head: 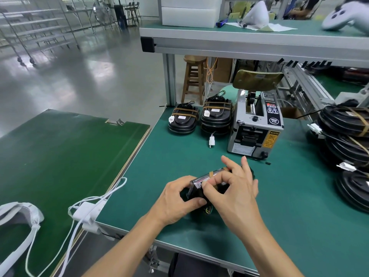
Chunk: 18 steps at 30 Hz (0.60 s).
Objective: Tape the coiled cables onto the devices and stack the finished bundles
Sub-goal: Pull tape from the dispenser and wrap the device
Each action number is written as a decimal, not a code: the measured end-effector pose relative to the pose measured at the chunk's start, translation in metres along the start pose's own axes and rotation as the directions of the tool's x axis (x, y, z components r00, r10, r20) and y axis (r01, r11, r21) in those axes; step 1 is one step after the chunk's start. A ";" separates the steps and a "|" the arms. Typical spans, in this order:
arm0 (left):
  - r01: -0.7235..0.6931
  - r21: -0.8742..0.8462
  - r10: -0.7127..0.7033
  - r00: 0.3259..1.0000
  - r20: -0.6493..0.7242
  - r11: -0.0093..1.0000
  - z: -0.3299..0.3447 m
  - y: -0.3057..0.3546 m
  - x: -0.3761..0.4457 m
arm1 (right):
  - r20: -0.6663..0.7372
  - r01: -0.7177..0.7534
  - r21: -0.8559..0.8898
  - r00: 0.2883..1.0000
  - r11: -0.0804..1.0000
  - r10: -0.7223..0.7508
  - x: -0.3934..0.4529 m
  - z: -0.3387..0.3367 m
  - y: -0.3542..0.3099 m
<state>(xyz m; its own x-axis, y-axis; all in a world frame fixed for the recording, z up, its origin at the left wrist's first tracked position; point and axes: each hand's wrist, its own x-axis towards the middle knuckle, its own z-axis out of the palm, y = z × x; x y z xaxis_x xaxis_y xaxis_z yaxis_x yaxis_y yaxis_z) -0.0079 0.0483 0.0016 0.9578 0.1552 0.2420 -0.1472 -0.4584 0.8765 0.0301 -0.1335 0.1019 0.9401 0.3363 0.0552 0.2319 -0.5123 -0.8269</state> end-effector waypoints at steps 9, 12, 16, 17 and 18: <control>0.005 0.000 -0.005 1.000 0.008 1.000 0.000 -0.001 0.000 | -0.001 -0.019 -0.018 1.000 1.000 0.019 -0.001 -0.001 -0.004; 0.006 -0.001 -0.006 1.000 0.010 1.000 0.000 -0.001 0.000 | 0.006 -0.024 -0.023 1.000 0.999 0.024 0.000 -0.001 -0.005; -0.004 -0.009 0.004 1.000 0.007 1.000 0.000 0.000 0.000 | 0.004 -0.024 -0.025 1.000 0.999 0.024 0.001 -0.002 -0.005; -0.006 -0.012 0.006 1.000 0.007 1.000 0.000 0.001 0.000 | 0.001 -0.025 -0.022 1.000 0.999 0.025 0.001 -0.002 -0.005; -0.010 -0.014 0.010 1.000 0.005 1.000 0.000 0.001 0.000 | -0.001 -0.024 -0.018 1.000 1.000 0.024 0.001 -0.002 -0.005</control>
<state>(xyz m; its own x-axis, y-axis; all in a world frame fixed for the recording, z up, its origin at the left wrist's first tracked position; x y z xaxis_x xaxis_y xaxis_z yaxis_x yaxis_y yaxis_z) -0.0081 0.0475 0.0026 0.9574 0.1466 0.2486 -0.1600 -0.4475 0.8798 0.0302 -0.1323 0.1075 0.9458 0.3227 0.0359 0.2134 -0.5347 -0.8176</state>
